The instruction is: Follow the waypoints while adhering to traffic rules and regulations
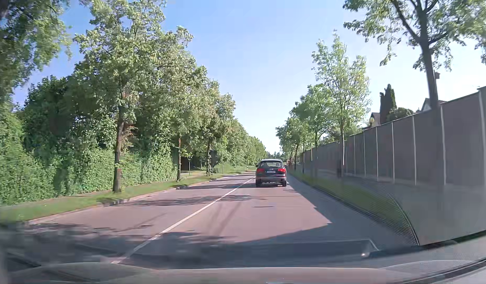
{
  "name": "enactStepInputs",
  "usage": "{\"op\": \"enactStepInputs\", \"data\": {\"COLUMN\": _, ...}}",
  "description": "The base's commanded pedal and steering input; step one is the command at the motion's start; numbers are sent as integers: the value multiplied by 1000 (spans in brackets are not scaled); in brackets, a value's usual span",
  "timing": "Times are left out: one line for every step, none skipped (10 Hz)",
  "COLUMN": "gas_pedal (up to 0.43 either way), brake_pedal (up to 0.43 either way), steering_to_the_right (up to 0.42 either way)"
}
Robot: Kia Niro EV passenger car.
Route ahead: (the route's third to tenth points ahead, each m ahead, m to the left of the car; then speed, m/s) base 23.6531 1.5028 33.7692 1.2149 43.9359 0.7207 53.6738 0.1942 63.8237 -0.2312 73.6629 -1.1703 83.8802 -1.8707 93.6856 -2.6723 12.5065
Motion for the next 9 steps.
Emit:
{"op": "enactStepInputs", "data": {"gas_pedal": 260, "brake_pedal": 12, "steering_to_the_right": 15}}
{"op": "enactStepInputs", "data": {"gas_pedal": 248, "brake_pedal": 12, "steering_to_the_right": 15}}
{"op": "enactStepInputs", "data": {"gas_pedal": 209, "brake_pedal": 12, "steering_to_the_right": 14}}
{"op": "enactStepInputs", "data": {"gas_pedal": 189, "brake_pedal": 12, "steering_to_the_right": 14}}
{"op": "enactStepInputs", "data": {"gas_pedal": 189, "brake_pedal": 12, "steering_to_the_right": 14}}
{"op": "enactStepInputs", "data": {"gas_pedal": 189, "brake_pedal": 12, "steering_to_the_right": 12}}
{"op": "enactStepInputs", "data": {"gas_pedal": 189, "brake_pedal": 12, "steering_to_the_right": 10}}
{"op": "enactStepInputs", "data": {"gas_pedal": 189, "brake_pedal": 12, "steering_to_the_right": 6}}
{"op": "enactStepInputs", "data": {"gas_pedal": 177, "brake_pedal": 12, "steering_to_the_right": 6}}
